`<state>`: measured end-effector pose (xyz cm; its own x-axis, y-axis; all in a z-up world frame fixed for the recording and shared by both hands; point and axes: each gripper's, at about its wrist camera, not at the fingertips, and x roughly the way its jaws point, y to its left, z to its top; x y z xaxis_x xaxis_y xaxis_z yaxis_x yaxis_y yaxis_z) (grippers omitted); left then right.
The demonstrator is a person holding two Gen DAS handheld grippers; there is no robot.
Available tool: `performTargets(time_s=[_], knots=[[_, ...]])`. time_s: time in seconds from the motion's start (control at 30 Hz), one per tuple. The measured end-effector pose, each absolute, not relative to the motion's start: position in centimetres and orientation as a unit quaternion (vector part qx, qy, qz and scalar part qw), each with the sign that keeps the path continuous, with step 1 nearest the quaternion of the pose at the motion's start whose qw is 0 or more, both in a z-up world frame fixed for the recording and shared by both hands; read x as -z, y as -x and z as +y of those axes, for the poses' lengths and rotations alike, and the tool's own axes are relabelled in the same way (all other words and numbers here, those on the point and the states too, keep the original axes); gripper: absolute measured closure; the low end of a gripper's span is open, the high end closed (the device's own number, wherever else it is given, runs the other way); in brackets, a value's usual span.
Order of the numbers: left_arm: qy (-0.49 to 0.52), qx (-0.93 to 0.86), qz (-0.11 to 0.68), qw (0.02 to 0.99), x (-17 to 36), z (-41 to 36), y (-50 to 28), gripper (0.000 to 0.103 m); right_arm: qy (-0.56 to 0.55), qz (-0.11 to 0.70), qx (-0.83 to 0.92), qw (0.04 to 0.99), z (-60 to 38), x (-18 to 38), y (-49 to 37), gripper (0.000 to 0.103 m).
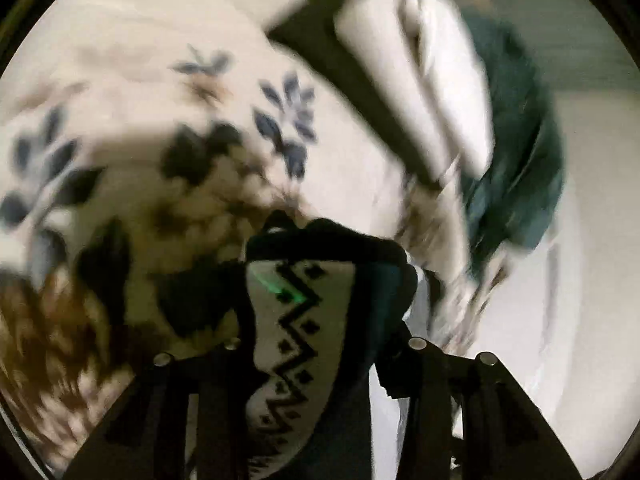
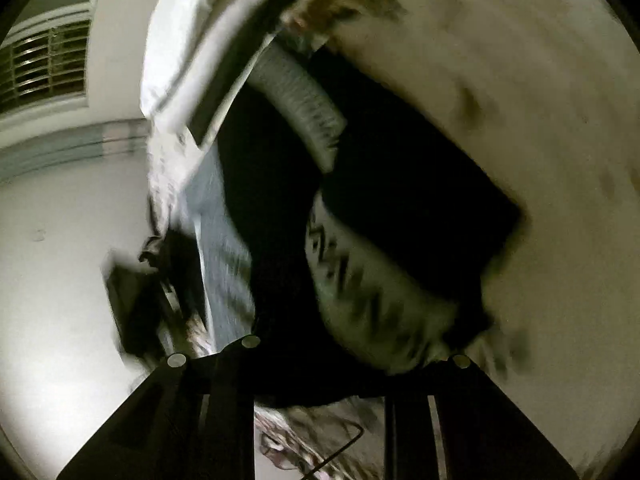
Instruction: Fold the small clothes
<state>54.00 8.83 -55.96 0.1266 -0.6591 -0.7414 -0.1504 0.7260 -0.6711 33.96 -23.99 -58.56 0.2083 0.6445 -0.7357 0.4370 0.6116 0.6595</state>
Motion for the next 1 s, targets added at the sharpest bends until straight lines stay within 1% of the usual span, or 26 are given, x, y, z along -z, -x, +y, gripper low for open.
performTargets(time_s=[0.03,0.07,0.1,0.13,0.17,0.2,0.23,0.27,0.33,0.43,0.5,0.57,0.63,0.67,0.7,0.73,0.77,0.8,0.83,0.9,1.0], knots=[[0.290,0.181,0.650,0.679,56.1,7.9,-54.4,0.062,-0.433,0.632,-0.076,0.638,-23.5,59.5,-33.5,0.076],[0.270,0.177,0.652,0.687,55.8,7.4,-54.3,0.061,-0.430,0.648,-0.066,0.626,-23.4,60.5,-33.5,0.074],[0.251,0.175,0.646,0.699,55.2,7.1,-53.9,0.059,-0.428,0.654,-0.062,0.621,-23.3,60.6,-33.2,0.069],[0.233,0.167,0.639,0.713,54.3,7.0,-53.1,0.056,-0.429,0.658,-0.060,0.616,-23.8,60.6,-33.3,0.061],[0.220,0.156,0.632,0.727,53.5,7.0,-52.3,0.050,-0.420,0.661,-0.058,0.619,-24.2,60.2,-33.5,0.052],[0.205,0.138,0.623,0.742,52.3,7.1,-51.2,0.028,-0.405,0.660,-0.061,0.630,-24.9,59.2,-33.4,0.035],[0.194,0.118,0.610,0.759,51.0,7.4,-50.0,0.011,-0.392,0.658,-0.060,0.640,-25.5,58.4,-33.2,0.028],[0.191,0.101,0.597,0.773,49.9,7.8,-48.9,0.009,-0.369,0.655,-0.054,0.658,-26.5,57.1,-32.8,0.027],[0.177,0.048,0.575,0.797,48.1,9.1,-45.3,0.009,-0.327,0.649,-0.040,0.686,-28.2,54.9,-32.5,0.026],[0.139,-0.047,0.570,0.809,48.4,10.7,-40.1,0.005,-0.290,0.636,-0.024,0.715,-30.5,52.5,-33.6,0.026],[0.135,-0.090,0.583,0.796,50.3,11.6,-37.1,0.005,-0.282,0.626,-0.027,0.726,-31.5,51.9,-35.9,0.026],[0.128,-0.125,0.608,0.774,53.5,12.3,-35.0,0.005,-0.272,0.614,-0.035,0.740,-31.2,52.5,-39.7,0.026],[0.136,-0.145,0.632,0.749,57.0,13.1,-33.6,0.005,-0.259,0.611,-0.035,0.747,-29.2,53.9,-44.1,0.026],[0.141,-0.151,0.637,0.742,58.3,13.3,-33.2,0.005,-0.260,0.616,-0.043,0.743,-27.7,55.6,-47.2,0.026],[0.154,-0.151,0.634,0.742,59.5,13.6,-33.1,0.002,-0.264,0.622,-0.048,0.736,-27.3,56.7,-48.8,0.026],[0.156,-0.149,0.630,0.746,59.9,13.7,-33.2,0.000,-0.272,0.626,-0.057,0.729,-26.4,57.7,-50.5,0.029],[0.152,-0.148,0.631,0.746,60.3,13.7,-33.4,0.000,-0.289,0.626,-0.072,0.721,-26.0,58.6,-51.7,0.039],[0.149,-0.148,0.635,0.743,60.7,13.7,-33.7,0.000,-0.293,0.622,-0.083,0.722,-25.5,58.8,-52.5,0.083],[0.148,-0.149,0.636,0.743,60.8,13.7,-33.9,0.000,-0.277,0.614,-0.086,0.734,-25.0,58.3,-53.0,0.094],[0.158,-0.148,0.644,0.734,61.2,14.1,-34.3,0.000,-0.233,0.578,-0.088,0.777,-24.4,55.3,-53.2,0.095],[0.174,-0.131,0.676,0.704,61.2,15.5,-35.3,0.000,-0.218,0.559,-0.085,0.796,-24.7,53.0,-53.6,0.095]])
